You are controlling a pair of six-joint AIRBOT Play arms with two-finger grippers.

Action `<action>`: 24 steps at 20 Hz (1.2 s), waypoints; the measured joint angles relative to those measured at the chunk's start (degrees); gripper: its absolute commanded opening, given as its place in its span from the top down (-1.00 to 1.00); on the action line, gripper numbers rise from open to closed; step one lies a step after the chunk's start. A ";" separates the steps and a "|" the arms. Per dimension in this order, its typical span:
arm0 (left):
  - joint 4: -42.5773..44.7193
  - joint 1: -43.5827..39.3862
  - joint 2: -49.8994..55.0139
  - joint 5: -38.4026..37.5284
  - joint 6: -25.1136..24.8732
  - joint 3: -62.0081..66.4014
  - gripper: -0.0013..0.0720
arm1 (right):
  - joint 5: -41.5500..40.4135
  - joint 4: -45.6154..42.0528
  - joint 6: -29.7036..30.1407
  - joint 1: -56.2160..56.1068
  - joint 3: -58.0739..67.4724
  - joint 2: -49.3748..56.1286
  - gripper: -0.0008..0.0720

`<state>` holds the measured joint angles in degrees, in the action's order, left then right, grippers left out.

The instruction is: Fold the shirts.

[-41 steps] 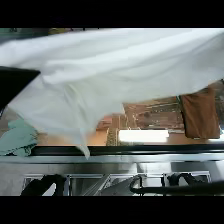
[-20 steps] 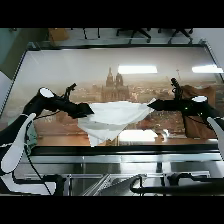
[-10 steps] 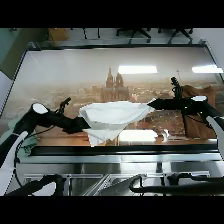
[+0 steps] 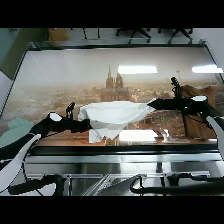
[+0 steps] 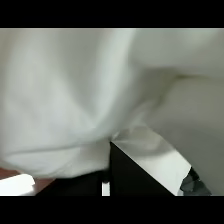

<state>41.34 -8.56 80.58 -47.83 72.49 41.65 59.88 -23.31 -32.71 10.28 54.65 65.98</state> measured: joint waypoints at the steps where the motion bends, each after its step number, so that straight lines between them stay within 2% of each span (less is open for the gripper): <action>1: -0.04 -0.17 0.42 -1.25 -0.70 1.97 0.92 | 0.00 0.00 0.00 0.00 0.00 -0.22 0.93; 6: -0.24 0.57 -6.80 -13.14 -3.13 13.42 0.92 | 0.70 0.00 -0.17 1.22 2.19 -6.60 0.93; 11: -0.42 6.97 -21.84 -23.37 -0.72 28.04 0.92 | 1.20 1.03 -2.32 5.38 11.65 -20.22 0.93; 18: -0.48 22.16 -36.33 -25.46 1.22 53.66 0.92 | -2.49 1.53 -5.16 13.40 28.68 -37.27 0.93; 21: -0.70 30.88 -38.03 -26.10 1.18 62.62 0.92 | -3.37 0.68 -5.27 15.17 33.73 -39.98 0.93; 24: -0.63 35.67 -36.48 -27.76 1.05 67.47 0.92 | -4.55 -1.42 -5.46 15.89 36.17 -40.24 0.93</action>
<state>40.71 27.11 44.10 -75.59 73.54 109.12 55.33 -24.73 -38.17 26.17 90.83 25.74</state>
